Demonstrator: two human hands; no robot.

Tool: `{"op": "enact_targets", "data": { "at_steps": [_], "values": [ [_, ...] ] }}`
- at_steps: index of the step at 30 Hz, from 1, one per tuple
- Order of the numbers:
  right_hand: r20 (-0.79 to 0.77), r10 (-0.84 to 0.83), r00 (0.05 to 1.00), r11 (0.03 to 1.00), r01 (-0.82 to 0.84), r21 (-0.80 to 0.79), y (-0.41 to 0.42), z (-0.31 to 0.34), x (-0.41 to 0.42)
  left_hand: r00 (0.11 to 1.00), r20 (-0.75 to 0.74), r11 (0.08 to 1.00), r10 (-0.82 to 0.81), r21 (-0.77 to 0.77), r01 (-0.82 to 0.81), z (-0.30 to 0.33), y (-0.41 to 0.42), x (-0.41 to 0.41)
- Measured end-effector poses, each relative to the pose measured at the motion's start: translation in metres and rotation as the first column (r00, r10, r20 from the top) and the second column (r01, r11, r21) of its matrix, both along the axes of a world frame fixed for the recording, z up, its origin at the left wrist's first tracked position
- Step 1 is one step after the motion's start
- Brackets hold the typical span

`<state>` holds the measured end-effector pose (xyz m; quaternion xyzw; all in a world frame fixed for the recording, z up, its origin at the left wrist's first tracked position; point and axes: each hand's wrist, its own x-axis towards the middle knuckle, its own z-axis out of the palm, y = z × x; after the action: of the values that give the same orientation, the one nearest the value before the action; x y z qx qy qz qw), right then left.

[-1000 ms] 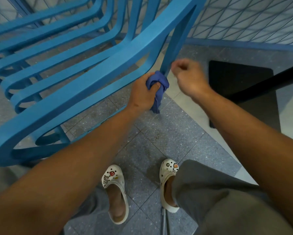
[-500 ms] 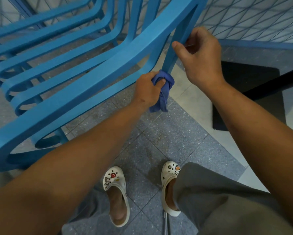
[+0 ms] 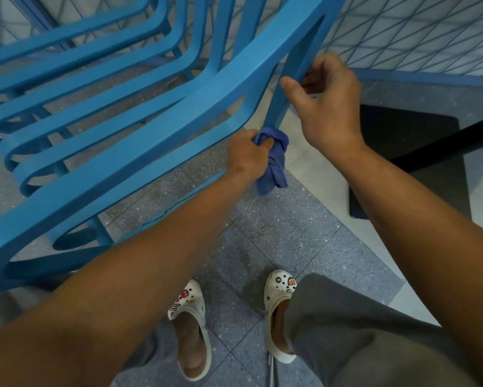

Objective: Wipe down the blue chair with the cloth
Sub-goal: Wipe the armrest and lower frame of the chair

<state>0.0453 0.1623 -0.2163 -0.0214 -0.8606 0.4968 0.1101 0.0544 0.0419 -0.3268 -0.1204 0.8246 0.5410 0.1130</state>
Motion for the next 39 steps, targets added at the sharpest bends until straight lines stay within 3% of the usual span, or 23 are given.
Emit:
{"op": "enact_targets", "data": {
  "at_steps": [5,13,22,29,34,39],
  "values": [
    [-0.003,-0.008,1.0,1.0,0.008,0.001,-0.001,-0.002,0.0,0.991,-0.091,0.992,0.102,0.083,-0.095,-0.007,0.011,0.012],
    [-0.024,-0.006,1.0,1.0,0.006,0.003,-0.001,-0.005,0.002,0.996,0.087,1.0,0.005,-0.012,-0.004,-0.032,0.012,0.006],
    [-0.041,-0.025,0.999,0.999,0.026,0.02,-0.002,-0.008,0.001,0.987,-0.043,0.982,0.155,0.112,-0.149,-0.02,0.015,0.009],
    [-0.031,-0.027,0.999,0.999,0.027,0.019,-0.004,-0.007,0.003,0.969,0.231,0.99,-0.082,-0.095,0.107,-0.008,0.008,-0.014],
    [-0.018,-0.026,0.999,1.0,0.026,0.009,-0.002,-0.009,0.002,0.995,0.096,0.999,-0.018,-0.025,0.021,0.006,0.002,-0.002],
    [-0.001,-0.041,0.999,0.997,0.041,-0.06,-0.005,-0.012,0.004,0.995,-0.038,0.994,-0.096,0.048,0.098,0.019,-0.012,0.014]
  ]
}}
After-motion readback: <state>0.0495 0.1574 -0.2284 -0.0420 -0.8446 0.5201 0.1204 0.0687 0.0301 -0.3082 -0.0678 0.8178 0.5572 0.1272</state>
